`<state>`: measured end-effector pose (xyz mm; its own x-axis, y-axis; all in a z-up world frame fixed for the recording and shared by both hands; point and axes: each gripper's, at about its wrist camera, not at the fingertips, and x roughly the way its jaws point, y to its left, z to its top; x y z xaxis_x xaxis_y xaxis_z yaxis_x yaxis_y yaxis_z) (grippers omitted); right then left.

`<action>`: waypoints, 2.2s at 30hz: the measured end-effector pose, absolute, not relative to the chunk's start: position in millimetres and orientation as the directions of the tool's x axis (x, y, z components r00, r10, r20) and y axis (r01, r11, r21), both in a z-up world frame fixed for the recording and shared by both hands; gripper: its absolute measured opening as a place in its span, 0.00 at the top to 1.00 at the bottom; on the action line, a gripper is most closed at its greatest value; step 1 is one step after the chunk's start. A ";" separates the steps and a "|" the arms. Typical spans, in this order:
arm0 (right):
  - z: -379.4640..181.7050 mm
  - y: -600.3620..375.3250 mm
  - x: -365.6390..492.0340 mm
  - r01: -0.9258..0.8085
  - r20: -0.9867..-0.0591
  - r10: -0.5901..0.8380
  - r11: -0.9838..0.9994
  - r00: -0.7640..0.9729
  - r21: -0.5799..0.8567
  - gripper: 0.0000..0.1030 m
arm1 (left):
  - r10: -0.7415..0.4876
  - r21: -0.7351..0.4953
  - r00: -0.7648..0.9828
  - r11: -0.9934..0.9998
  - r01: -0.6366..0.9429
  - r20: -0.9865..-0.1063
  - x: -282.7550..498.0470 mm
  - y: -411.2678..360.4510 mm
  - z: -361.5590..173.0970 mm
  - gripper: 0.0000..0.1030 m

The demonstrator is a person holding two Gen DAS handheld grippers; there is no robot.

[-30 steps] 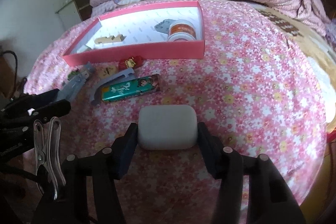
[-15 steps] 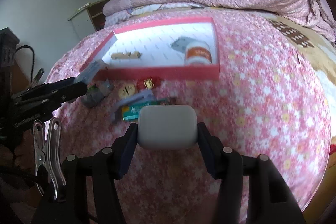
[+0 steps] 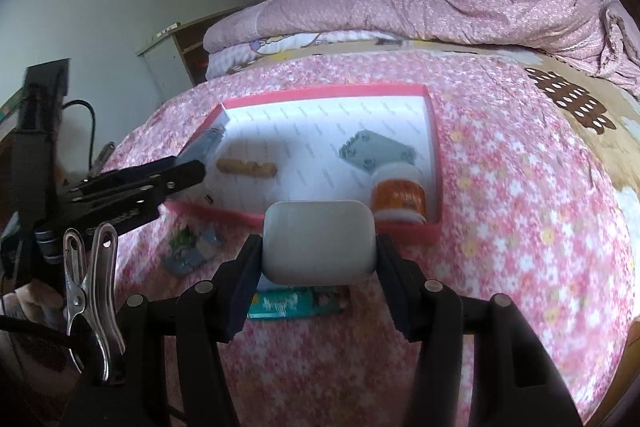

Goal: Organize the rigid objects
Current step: 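Carry the blue dispenser into the tray with the left gripper while the right places the earbud case there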

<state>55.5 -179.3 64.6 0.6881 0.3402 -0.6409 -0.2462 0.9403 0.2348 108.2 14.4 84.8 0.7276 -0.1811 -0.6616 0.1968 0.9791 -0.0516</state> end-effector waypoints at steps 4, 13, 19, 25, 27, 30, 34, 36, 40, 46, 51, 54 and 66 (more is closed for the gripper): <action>63.3 -174.0 61.1 -0.249 -0.643 0.350 0.937 0.681 0.247 0.45 | -0.172 -0.053 0.725 0.982 0.184 -0.667 126.9 16.2 81.9 0.58; 58.6 -167.2 63.1 -0.253 -0.653 0.354 0.935 0.669 0.246 0.45 | -0.135 -0.019 0.721 0.986 0.167 -0.679 154.7 15.8 70.3 0.58; 57.8 -167.9 66.9 -0.250 -0.660 0.350 0.937 0.665 0.245 0.45 | -0.129 -0.034 0.706 0.989 0.146 -0.697 167.4 19.5 59.9 0.57; 55.6 -168.2 69.8 -0.253 -0.664 0.353 0.936 0.659 0.246 0.45 | -0.120 -0.054 0.691 0.992 0.116 -0.713 167.6 24.7 57.6 0.49; 54.6 -167.3 71.5 -0.255 -0.666 0.355 0.935 0.656 0.247 0.44 | -0.114 -0.058 0.688 0.993 0.104 -0.717 166.2 26.3 57.6 0.47; 54.7 -166.3 75.0 -0.258 -0.668 0.355 0.935 0.654 0.244 0.44 | -0.118 -0.069 0.686 0.993 0.098 -0.718 161.8 28.5 59.2 0.46; 58.1 -163.6 80.4 -0.265 -0.662 0.354 0.935 0.661 0.236 0.44 | -0.124 -0.080 0.691 0.992 0.095 -0.712 152.3 29.4 62.1 0.43; 60.1 -162.4 84.8 -0.267 -0.658 0.357 0.934 0.663 0.238 0.44 | -0.130 -0.086 0.690 0.991 0.098 -0.712 148.7 29.1 62.9 0.43; 60.5 -160.8 93.7 -0.260 -0.656 0.348 0.937 0.670 0.231 0.45 | -0.136 -0.091 0.692 0.991 0.102 -0.709 141.1 29.0 65.6 0.43; 54.0 -163.9 107.1 -0.231 -0.674 0.340 0.941 0.656 0.249 0.44 | -0.150 -0.098 0.696 0.989 0.114 -0.702 129.5 27.4 69.6 0.43; 51.6 -168.9 113.6 -0.209 -0.678 0.339 0.940 0.652 0.268 0.44 | -0.162 -0.095 0.695 0.986 0.134 -0.701 123.7 22.7 70.6 0.43; 52.0 -169.9 113.0 -0.201 -0.677 0.334 0.942 0.656 0.270 0.44 | -0.169 -0.100 0.692 0.985 0.140 -0.701 122.1 20.3 71.0 0.43; 53.6 -165.4 110.3 -0.190 -0.678 0.294 0.956 0.674 0.225 0.42 | -0.175 -0.101 0.694 0.984 0.146 -0.699 118.0 20.8 73.4 0.43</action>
<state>110.3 -165.4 53.6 0.6736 0.2937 -0.6782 -0.1903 0.9556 0.2248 118.0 20.8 73.4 0.6939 -0.1747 -0.6986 0.1460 0.9841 -0.1011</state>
